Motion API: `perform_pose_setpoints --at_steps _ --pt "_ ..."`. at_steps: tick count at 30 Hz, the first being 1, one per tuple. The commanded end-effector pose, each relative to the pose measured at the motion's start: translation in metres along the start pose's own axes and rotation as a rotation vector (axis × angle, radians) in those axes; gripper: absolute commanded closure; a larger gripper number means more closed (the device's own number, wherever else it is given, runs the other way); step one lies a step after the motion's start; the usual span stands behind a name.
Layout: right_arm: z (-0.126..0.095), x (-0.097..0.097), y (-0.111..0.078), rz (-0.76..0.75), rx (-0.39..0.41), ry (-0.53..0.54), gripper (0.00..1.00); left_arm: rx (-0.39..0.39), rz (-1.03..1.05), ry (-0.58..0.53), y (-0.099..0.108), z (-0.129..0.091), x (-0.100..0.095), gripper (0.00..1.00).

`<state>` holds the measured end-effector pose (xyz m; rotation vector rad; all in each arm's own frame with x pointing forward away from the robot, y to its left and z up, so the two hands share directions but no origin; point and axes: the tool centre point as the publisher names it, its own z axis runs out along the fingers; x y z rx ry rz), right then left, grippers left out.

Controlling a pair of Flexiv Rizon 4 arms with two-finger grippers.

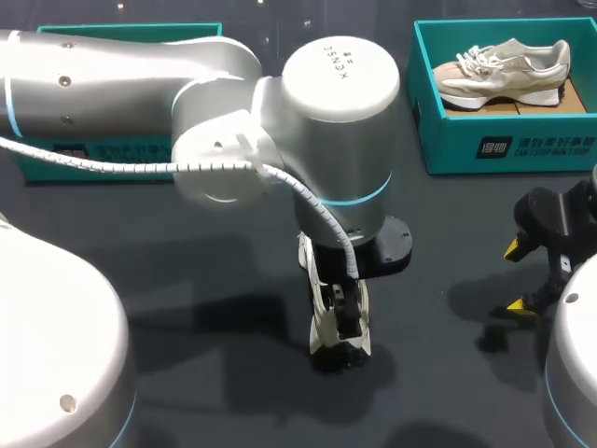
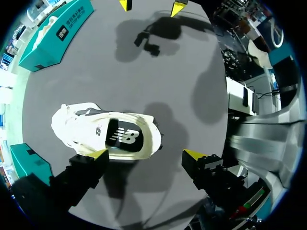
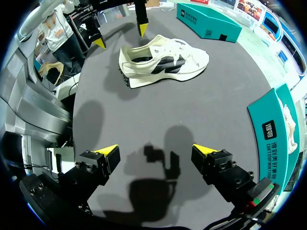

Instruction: Take the shoe out of the shoebox, open the shoe tongue, remove and reinsert the insole, then place the shoe into the shoebox

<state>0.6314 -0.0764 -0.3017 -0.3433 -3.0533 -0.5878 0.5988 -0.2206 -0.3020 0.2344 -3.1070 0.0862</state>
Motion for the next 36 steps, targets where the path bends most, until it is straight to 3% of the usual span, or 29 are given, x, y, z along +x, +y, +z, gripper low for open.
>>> perform_pose_setpoints --at_steps 1,17,28,36 --pt "0.000 0.001 0.000 0.000 0.001 -0.002 0.00 -0.017 0.005 0.011 -0.010 0.021 0.005 0.00" --pt "0.000 0.001 0.000 0.000 0.001 -0.002 0.00 -0.034 0.075 0.014 -0.004 0.050 0.015 0.00" --pt "0.000 0.001 0.000 0.000 0.001 -0.002 0.00 -0.034 0.103 0.032 0.003 0.067 0.014 0.27" --pt "0.000 0.001 0.000 0.000 0.001 -0.002 0.00 -0.033 0.087 0.020 0.006 0.076 0.018 0.40"
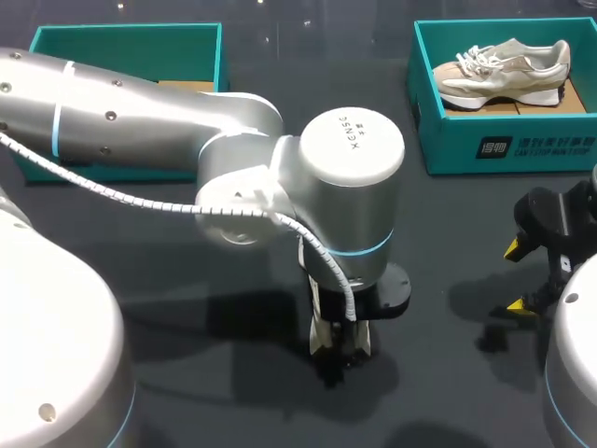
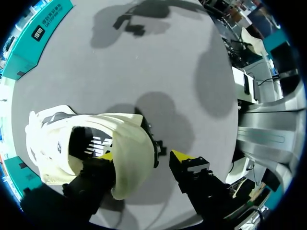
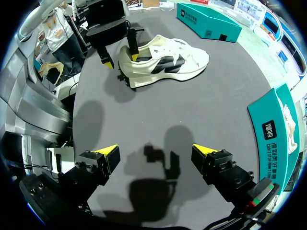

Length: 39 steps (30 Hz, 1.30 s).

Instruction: Take the shoe out of the shoebox, open the shoe tongue, remove and reinsert the insole, then place the shoe into the shoebox

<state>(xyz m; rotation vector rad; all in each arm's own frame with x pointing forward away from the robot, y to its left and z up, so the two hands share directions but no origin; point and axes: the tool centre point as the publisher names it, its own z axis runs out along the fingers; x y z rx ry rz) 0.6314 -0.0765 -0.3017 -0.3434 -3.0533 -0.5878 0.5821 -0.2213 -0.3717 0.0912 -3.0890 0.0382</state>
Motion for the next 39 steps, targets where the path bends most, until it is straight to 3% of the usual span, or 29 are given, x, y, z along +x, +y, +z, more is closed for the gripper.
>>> perform_pose_setpoints --at_steps 1,13,22,24,28,33,36,39 --pt "0.000 0.001 0.000 0.000 0.001 -0.002 0.00 0.002 -0.009 -0.008 -0.001 0.008 0.004 0.40" --pt "0.000 0.001 0.000 0.000 0.001 -0.002 0.00 0.028 -0.072 -0.043 -0.004 0.012 0.001 0.45" --pt "0.000 0.001 0.000 0.000 0.001 -0.002 0.00 0.045 -0.086 -0.092 -0.010 0.007 -0.005 0.32" --pt "0.000 0.001 0.000 0.000 0.001 -0.002 0.00 0.046 -0.088 -0.096 -0.012 0.006 -0.007 0.33" --pt "0.000 0.001 0.000 0.000 0.001 -0.002 0.00 0.047 -0.089 -0.097 -0.014 0.008 -0.004 0.51" --pt "0.000 0.001 0.000 0.000 0.001 -0.002 0.00 0.037 -0.082 -0.098 -0.015 0.011 0.001 0.63" --pt "0.000 0.001 0.000 0.000 0.001 -0.002 0.00 0.029 -0.088 -0.098 -0.015 0.013 0.002 1.00" --pt "0.000 0.001 0.000 0.000 0.001 -0.002 0.00 0.024 -0.098 -0.096 -0.011 0.012 -0.001 1.00"
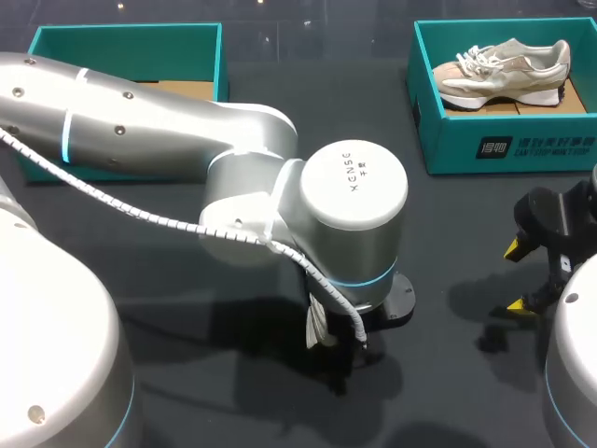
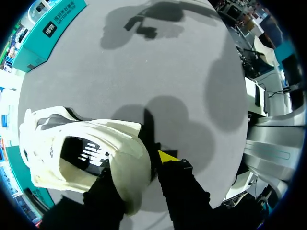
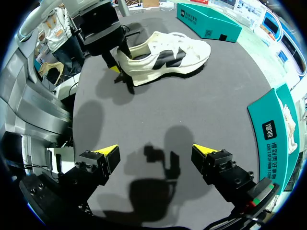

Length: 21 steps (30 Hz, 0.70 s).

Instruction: Take the shoe out of the shoebox, open the shoe tongue, remove and reinsert the insole, then place the shoe into the shoebox

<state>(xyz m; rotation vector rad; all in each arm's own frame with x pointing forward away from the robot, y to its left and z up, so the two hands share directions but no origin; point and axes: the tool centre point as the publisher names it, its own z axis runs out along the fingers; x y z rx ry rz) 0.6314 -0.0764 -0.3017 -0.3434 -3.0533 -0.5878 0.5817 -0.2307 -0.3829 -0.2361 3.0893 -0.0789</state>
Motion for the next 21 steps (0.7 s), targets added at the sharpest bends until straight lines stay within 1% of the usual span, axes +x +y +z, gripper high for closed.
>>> perform_pose_setpoints --at_steps 1,4,14,21 --pt "0.000 0.001 0.000 0.000 0.001 -0.002 0.00 -0.008 -0.010 -0.004 -0.001 -0.001 -0.002 1.00" --pt "0.000 0.001 0.000 0.000 0.001 -0.002 0.00 -0.005 -0.011 0.001 0.003 -0.008 -0.004 1.00" --pt "0.000 0.001 0.000 0.000 0.001 -0.002 0.00 -0.003 -0.041 0.018 0.005 -0.033 -0.018 1.00" --pt "0.000 0.001 0.000 0.000 0.001 -0.002 0.00 -0.004 -0.049 0.051 0.006 -0.049 -0.028 1.00"
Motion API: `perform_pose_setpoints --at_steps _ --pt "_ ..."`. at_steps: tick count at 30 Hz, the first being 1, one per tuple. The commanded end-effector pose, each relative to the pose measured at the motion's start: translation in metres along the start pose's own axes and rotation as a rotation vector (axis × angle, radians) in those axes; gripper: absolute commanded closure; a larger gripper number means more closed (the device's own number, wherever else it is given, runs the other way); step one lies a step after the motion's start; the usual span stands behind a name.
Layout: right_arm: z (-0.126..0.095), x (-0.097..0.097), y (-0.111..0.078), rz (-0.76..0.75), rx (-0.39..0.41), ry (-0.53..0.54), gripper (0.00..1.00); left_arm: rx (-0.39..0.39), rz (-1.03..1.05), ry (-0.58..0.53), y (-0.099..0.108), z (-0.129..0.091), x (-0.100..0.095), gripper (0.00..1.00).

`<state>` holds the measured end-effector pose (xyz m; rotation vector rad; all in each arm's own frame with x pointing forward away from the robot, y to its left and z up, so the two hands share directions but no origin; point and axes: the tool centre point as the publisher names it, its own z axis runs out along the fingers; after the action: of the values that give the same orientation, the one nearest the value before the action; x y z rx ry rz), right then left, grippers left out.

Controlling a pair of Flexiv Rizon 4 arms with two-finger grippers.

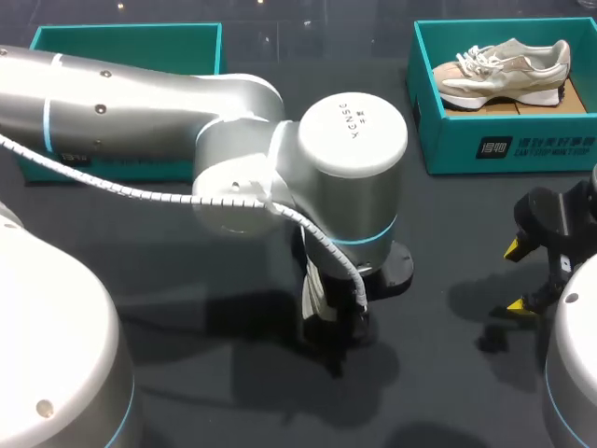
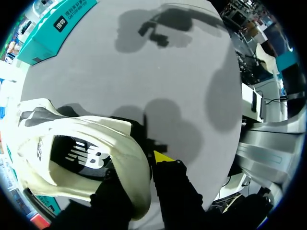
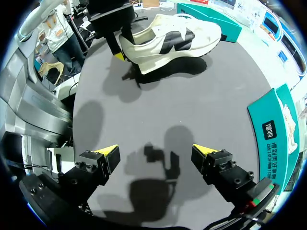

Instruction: Take the shoe out of the shoebox, open the shoe tongue, remove and reinsert the insole, then place the shoe into the shoebox

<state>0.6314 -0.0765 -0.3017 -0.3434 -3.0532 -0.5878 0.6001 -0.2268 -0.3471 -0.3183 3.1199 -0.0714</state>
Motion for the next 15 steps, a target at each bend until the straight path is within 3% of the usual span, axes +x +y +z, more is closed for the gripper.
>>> perform_pose_setpoints --at_steps 1,8,15 --pt "0.000 0.001 0.000 0.000 0.001 -0.002 0.00 0.004 0.002 0.019 0.007 -0.017 -0.009 1.00" --pt "0.000 0.001 0.000 0.000 0.001 -0.002 0.00 -0.005 -0.008 0.030 0.011 -0.047 -0.022 1.00" --pt "0.000 0.001 0.000 0.000 0.001 -0.002 0.00 -0.019 -0.021 0.063 0.017 -0.084 -0.047 1.00"
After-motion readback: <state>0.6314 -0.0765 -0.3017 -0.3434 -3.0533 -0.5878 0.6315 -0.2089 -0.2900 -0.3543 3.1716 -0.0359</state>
